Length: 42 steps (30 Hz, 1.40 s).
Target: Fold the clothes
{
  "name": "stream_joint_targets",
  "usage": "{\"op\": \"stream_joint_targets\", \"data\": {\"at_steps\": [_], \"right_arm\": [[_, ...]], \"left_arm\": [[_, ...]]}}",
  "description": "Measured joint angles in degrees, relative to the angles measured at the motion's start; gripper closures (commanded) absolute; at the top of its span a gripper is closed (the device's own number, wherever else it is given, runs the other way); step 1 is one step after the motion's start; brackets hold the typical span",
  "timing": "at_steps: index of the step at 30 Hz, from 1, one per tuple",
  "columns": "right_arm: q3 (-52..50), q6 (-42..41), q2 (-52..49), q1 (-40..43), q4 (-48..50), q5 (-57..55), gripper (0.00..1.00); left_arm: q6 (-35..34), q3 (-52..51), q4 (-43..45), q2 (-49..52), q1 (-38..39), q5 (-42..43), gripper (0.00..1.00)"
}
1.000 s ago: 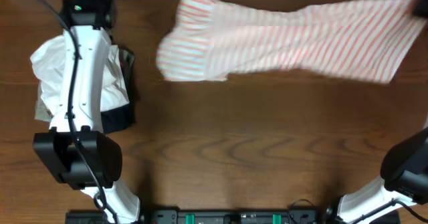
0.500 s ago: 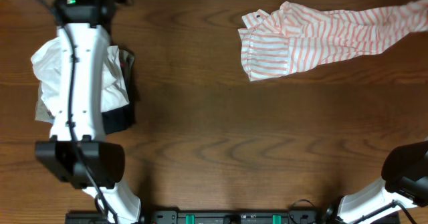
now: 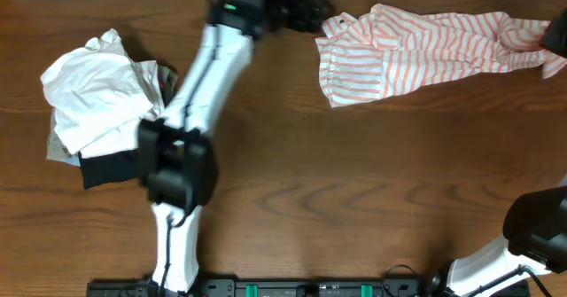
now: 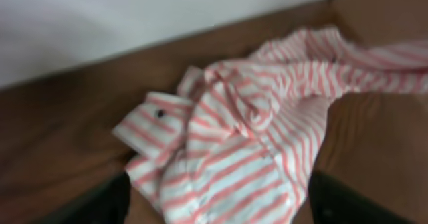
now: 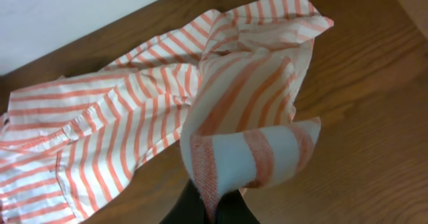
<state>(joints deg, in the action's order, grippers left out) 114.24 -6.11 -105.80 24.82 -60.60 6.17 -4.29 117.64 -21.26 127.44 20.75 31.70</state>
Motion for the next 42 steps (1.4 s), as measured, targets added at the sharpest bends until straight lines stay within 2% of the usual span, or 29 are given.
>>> {"op": "stream_joint_targets", "data": {"at_steps": [3, 9, 12, 19, 42], "right_arm": [[0.00, 0.52, 0.00, -0.09, -0.92, 0.00, 0.99], [-0.02, 0.81, 0.00, -0.09, -3.08, 0.04, 0.99], [-0.02, 0.94, 0.00, -0.09, -3.34, 0.02, 0.99], [-0.02, 1.16, 0.00, -0.09, -3.34, 0.02, 0.99], [-0.02, 1.16, 0.00, -0.09, -3.52, 0.00, 0.99]], "left_arm": [[-0.09, -0.17, 8.46, 5.46, 2.97, 0.09, 0.06], [-0.42, -0.31, 24.85, 13.18, 7.65, 0.07, 0.09], [-0.39, -0.31, 29.00, 14.84, 8.96, -0.55, 0.10], [-0.42, -0.31, 34.34, 16.52, 9.14, -3.26, 0.12], [0.33, -0.31, 36.72, 22.05, 12.39, -3.85, 0.21]]}}
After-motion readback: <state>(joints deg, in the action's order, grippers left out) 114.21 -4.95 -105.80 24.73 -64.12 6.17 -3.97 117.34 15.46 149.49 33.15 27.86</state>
